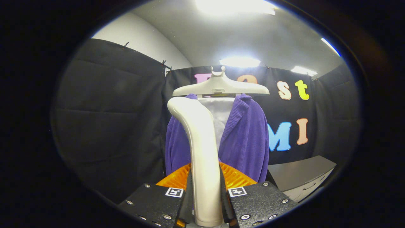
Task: Iron the clothes twice with a garment steamer, once on the left side and once on the right side.
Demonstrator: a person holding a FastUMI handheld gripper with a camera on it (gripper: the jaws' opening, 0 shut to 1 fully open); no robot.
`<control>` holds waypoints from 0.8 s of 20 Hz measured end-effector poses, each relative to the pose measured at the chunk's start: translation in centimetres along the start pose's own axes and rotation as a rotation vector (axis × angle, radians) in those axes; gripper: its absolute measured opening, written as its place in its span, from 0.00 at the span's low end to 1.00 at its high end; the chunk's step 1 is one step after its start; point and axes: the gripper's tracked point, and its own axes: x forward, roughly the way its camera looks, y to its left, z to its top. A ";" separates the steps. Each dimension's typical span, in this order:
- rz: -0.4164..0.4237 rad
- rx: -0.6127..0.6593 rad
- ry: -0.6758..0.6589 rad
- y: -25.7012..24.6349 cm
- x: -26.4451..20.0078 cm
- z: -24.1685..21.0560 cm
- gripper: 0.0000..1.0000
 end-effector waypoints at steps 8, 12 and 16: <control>-0.043 -0.006 -0.027 3.5 2.5 -0.2 0.37; -0.057 -0.029 -0.009 4.2 4.1 -1.3 0.38; -0.054 -0.021 0.036 4.7 4.9 -3.5 0.38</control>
